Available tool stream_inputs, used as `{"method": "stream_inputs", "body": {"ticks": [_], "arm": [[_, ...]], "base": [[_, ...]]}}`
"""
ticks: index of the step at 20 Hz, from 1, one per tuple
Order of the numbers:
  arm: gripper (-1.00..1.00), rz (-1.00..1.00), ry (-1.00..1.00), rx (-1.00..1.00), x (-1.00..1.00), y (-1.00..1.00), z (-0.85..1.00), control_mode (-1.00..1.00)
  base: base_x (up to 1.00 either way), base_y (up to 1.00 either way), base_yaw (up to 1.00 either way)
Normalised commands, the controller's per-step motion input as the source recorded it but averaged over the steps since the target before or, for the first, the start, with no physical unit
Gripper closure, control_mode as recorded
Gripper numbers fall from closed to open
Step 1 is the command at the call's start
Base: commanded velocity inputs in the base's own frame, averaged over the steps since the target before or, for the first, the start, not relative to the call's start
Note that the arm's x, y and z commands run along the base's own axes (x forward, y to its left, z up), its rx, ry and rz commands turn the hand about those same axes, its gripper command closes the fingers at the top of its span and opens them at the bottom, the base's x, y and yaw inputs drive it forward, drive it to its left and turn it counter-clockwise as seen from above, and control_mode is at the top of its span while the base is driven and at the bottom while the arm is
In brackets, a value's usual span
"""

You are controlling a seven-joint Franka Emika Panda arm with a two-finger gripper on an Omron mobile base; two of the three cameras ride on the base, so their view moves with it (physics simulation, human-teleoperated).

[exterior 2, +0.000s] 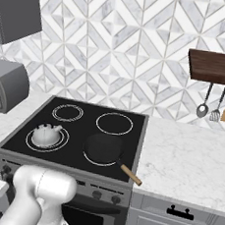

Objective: Pick the kettle from the counter and place it on a stove burner. Then turn the burner on.

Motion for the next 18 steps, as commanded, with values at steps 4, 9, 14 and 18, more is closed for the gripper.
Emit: {"method": "stream_inputs", "body": {"ticks": [4, 9, 14, 18], "arm": [[-1.0, 0.0, 0.0, 0.0, 0.37, 0.0, -0.13, -1.0], [-1.0, 0.0, 0.0, 0.0, 0.19, 0.0, -0.26, -1.0], [-1.0, 0.0, 0.0, 0.0, 0.18, 0.0, -0.11, -1.0], [-1.0, 0.0, 0.0, 0.0, 0.04, 0.0, 0.0, -1.0]], "base": [[0.0, 0.0, 0.0], [0.0, 0.0, 0.0], [0.0, 0.0, 0.0], [0.0, 0.0, 0.0]]}}
